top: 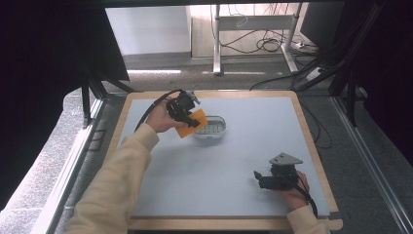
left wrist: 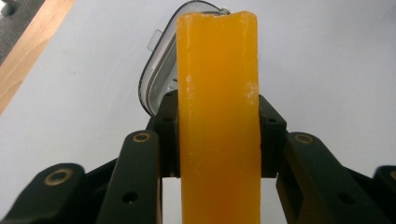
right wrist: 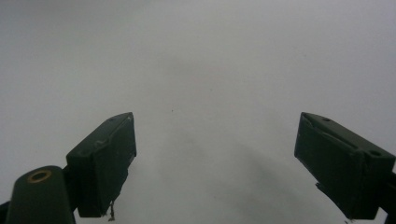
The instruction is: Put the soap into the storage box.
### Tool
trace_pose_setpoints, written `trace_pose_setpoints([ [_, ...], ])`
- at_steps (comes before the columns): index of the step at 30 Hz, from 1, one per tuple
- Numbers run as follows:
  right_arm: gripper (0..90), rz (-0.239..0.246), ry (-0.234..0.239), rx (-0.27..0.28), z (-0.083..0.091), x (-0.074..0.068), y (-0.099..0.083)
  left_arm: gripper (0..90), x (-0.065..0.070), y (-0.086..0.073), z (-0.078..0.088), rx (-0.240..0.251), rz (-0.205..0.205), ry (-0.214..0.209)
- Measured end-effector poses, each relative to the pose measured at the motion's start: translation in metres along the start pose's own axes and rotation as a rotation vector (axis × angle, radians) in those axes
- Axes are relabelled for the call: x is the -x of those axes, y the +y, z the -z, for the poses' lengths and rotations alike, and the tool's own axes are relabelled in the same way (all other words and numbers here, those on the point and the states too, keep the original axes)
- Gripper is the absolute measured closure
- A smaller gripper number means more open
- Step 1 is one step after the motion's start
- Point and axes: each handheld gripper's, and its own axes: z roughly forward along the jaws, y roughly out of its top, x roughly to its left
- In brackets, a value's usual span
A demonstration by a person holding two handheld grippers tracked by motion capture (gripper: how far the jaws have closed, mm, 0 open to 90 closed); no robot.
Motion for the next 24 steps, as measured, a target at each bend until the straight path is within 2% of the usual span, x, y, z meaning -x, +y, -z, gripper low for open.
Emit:
trace_pose_setpoints([
  [10,13.3,-0.001,0.003,0.001,0.000,0.000,0.000,62.1,-0.005,0.011,-0.005,0.007,-0.019,0.004],
  [17,13.3,0.001,0.005,-0.002,0.000,-0.001,0.000,62.1,-0.009,0.018,-0.005,0.014,-0.033,-0.011],
  [24,13.4,0.001,0.005,-0.004,-0.001,-0.001,0.000,62.1,-0.011,0.026,-0.011,0.002,-0.055,-0.013],
])
